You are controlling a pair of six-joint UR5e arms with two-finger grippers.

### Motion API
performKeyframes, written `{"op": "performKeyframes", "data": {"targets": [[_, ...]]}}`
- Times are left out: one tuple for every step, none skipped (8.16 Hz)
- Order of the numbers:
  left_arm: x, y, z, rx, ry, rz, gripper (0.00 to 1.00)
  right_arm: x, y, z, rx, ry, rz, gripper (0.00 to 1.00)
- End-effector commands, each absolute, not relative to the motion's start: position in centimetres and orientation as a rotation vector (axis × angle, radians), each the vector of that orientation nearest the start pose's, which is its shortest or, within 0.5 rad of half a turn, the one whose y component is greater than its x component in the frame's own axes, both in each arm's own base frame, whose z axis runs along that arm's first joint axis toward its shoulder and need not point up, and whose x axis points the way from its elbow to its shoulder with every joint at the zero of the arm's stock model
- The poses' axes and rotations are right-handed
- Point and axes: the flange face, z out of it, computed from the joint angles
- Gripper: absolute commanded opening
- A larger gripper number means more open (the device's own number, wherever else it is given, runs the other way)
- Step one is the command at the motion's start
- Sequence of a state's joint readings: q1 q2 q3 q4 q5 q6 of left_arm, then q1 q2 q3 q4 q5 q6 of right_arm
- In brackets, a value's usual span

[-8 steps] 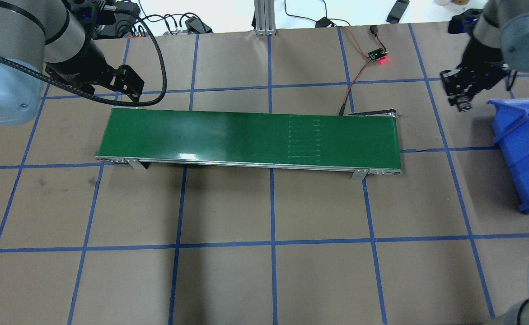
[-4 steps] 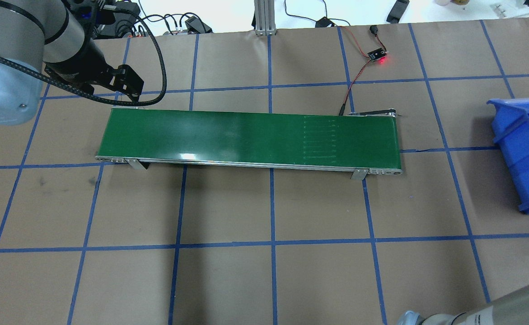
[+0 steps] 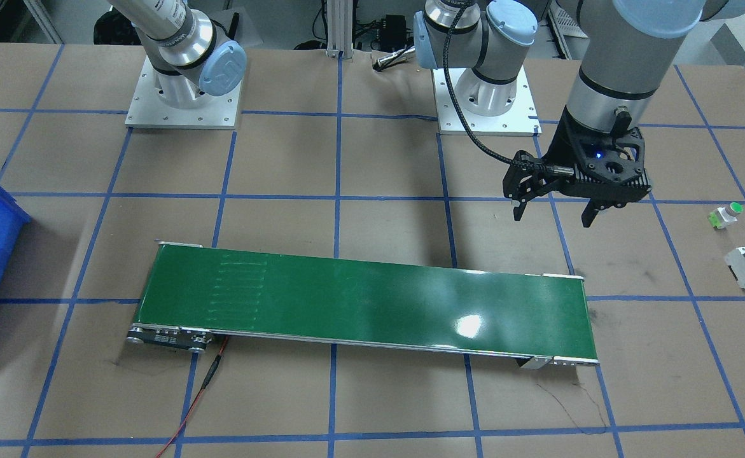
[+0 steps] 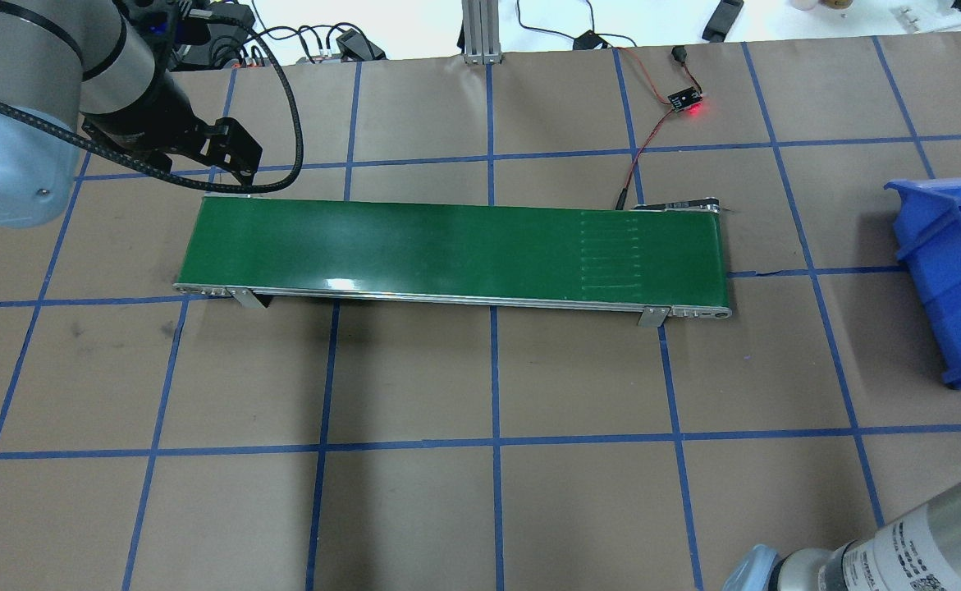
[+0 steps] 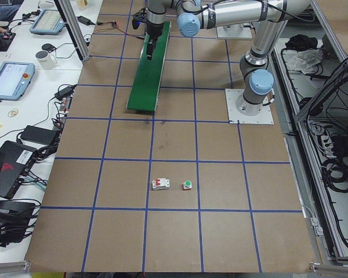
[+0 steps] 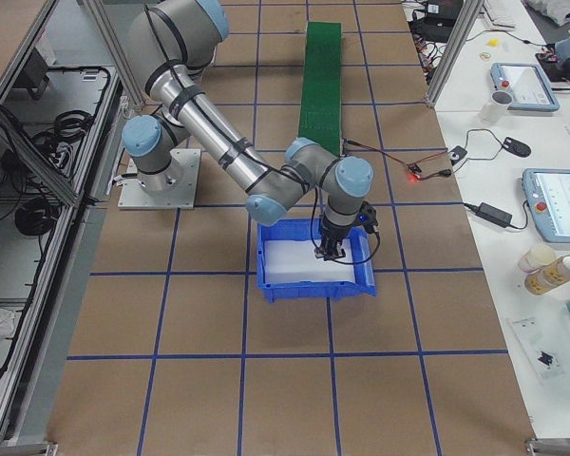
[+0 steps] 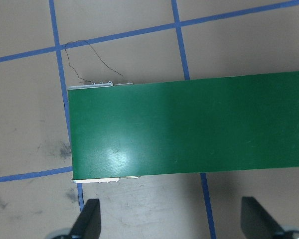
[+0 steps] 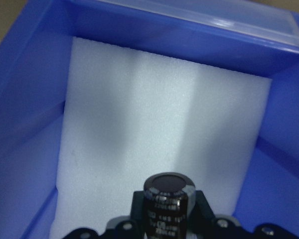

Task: Move capacitor from left to right
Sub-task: 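Lower the capacitor into the blue bin and open the right gripper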

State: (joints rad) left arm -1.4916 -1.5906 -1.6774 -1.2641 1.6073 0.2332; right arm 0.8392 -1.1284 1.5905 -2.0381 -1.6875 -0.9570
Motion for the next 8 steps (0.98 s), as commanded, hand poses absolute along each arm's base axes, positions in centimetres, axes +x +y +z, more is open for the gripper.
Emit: {"op": "performKeyframes", "data": {"targets": [[-8.8, -52.2, 45.8, 0.228, 3.057, -0.266, 1.00, -33.6, -54.4, 24.2, -0.363, 3.157, 0.157, 0.00], [-8.9, -52.0, 46.1, 0.229, 3.056, -0.275, 1.00, -33.6, -54.4, 24.4, -0.365, 3.159, 0.152, 0.43], [-8.9, -52.0, 46.1, 0.232, 3.056, -0.273, 1.00, -33.5, -54.3, 25.2, -0.368, 3.168, 0.140, 0.99], [-9.0, -52.0, 46.1, 0.230, 3.058, -0.276, 1.00, -33.2, -54.0, 27.1, -0.363, 3.183, 0.116, 1.00], [-9.0, -52.0, 46.2, 0.230, 3.059, -0.279, 1.00, -31.4, -53.3, 31.7, -0.380, 3.203, 0.068, 1.00], [-9.1, -51.9, 46.2, 0.221, 3.070, -0.283, 1.00, -27.7, -52.0, 35.3, -0.413, 3.151, 0.150, 1.00], [-9.1, -52.0, 46.3, 0.221, 3.069, -0.285, 1.00, -22.2, -50.9, 40.1, -0.460, 3.140, 0.170, 1.00], [-9.1, -51.9, 46.3, 0.220, 3.068, -0.282, 1.00, -17.3, -49.9, 43.6, -0.432, 3.159, 0.179, 1.00]]}}
